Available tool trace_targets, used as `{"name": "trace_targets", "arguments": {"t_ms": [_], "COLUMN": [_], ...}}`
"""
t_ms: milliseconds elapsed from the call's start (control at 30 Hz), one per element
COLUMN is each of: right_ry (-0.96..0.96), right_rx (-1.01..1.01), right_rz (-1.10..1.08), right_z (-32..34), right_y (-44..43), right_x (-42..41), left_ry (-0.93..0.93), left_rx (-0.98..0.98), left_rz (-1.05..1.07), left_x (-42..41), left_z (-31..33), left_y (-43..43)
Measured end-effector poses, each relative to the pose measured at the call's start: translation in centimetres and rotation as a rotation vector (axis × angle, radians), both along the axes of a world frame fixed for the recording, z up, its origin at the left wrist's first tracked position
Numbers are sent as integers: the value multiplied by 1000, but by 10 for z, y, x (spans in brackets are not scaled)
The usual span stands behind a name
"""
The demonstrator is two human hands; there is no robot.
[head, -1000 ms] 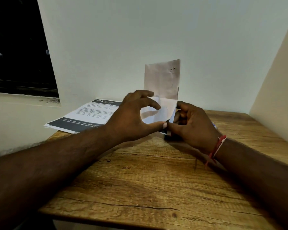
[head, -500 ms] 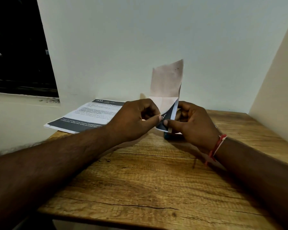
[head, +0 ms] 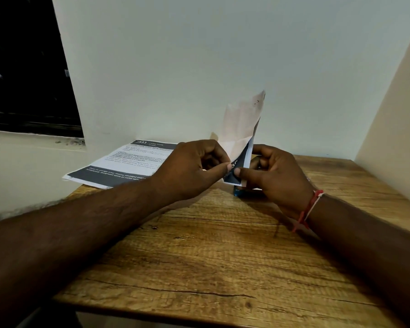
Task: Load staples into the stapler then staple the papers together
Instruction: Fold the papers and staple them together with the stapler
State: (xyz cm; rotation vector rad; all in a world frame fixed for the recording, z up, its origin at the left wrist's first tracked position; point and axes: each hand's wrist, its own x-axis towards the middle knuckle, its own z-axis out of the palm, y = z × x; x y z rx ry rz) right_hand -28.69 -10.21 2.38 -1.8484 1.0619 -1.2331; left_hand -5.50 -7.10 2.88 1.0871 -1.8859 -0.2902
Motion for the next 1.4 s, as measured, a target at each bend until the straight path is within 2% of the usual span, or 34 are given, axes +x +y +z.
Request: {"name": "trace_targets", "arguments": {"t_ms": [733, 1133, 1400], "right_ry": [12, 131, 159], "right_rx": [-38, -191, -211], "right_rz": [32, 35, 26], "right_z": [4, 6, 4], "right_y": [6, 16, 14], "right_x": [2, 6, 5], "left_ry": [-9, 56, 44], "left_rx": [52, 43, 43], "left_rz": [3, 53, 49], "left_x": [0, 0, 0], "left_z": [-1, 0, 1], "left_y": [-1, 0, -1]}}
